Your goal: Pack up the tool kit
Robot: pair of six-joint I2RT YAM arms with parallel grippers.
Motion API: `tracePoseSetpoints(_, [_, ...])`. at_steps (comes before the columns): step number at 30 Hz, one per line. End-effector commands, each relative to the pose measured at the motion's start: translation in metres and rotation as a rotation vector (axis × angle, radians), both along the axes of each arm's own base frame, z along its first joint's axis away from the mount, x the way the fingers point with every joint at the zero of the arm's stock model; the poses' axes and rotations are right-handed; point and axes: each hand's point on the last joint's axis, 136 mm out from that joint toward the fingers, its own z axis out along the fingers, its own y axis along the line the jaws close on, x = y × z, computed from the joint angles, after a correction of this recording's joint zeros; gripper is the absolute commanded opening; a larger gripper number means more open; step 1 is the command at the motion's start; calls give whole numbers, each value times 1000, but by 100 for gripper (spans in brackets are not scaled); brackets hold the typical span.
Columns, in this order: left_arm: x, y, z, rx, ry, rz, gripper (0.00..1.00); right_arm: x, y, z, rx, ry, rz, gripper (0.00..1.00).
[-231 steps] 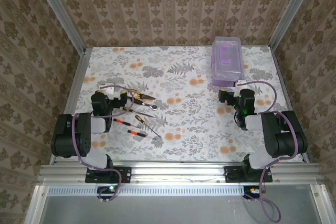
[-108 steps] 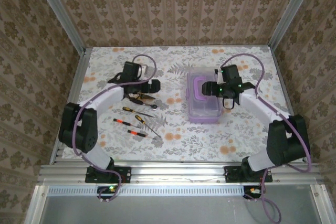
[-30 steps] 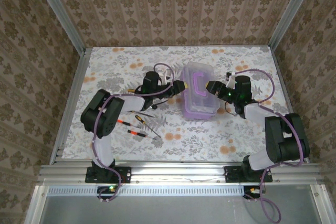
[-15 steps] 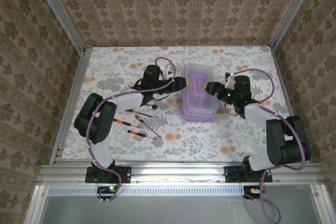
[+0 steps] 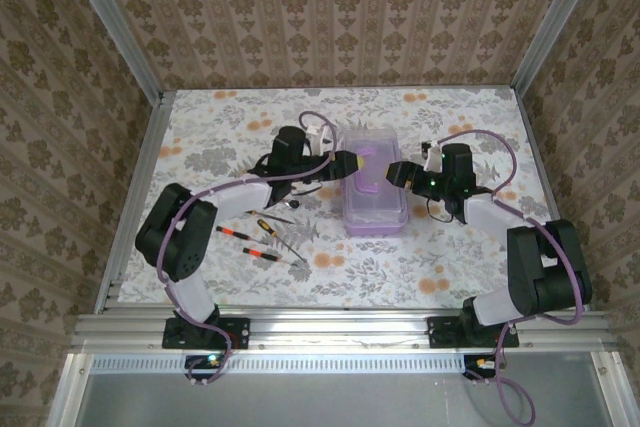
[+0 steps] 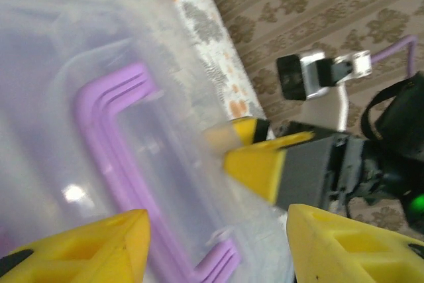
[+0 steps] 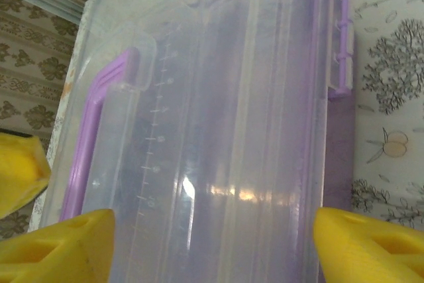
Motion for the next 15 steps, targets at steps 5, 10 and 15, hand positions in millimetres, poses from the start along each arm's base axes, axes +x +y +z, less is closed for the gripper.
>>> tracePoseSetpoints(5, [5, 47, -8, 47, -17, 99, 58, -60, -24, -57, -234, 339, 23, 100])
tracePoseSetpoints(10, [1, 60, -38, 103, 44, 119, 57, -51, -24, -41, -309, 309, 53, 100])
tracePoseSetpoints(15, [0, 60, -65, 119, 105, 120, 56, -40, -13, -29, -349, 276, 91, 100])
